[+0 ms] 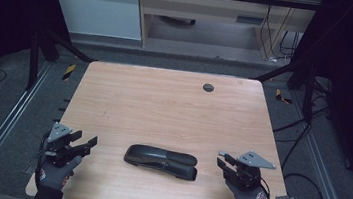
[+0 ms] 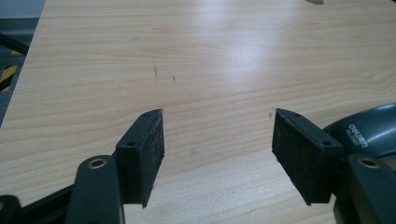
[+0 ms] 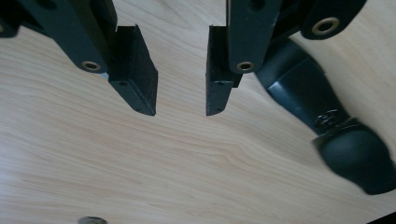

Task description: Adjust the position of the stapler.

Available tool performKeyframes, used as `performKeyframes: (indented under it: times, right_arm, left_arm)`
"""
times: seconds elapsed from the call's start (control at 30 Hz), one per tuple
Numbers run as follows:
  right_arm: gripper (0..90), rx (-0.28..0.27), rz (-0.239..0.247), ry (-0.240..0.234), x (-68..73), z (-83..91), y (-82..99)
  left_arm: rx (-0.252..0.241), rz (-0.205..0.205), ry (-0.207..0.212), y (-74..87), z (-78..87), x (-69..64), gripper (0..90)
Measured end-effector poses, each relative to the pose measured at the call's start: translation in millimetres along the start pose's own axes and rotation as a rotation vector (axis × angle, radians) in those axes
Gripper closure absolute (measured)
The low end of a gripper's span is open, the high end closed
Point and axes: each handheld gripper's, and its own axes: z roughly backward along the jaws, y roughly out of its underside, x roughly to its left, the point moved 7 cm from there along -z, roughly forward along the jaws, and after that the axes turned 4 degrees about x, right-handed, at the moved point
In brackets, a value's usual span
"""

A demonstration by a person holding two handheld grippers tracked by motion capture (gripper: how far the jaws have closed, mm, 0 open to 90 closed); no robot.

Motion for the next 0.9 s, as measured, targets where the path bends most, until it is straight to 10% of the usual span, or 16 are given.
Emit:
performKeyframes:
  times: [0.9]
  right_arm:
    - [87.0,0.105,0.090,-0.157,59.9,-24.8,14.9]
  left_arm:
    - [-0.001,-0.060,-0.022,6.3,-1.4,-17.1,37.0]
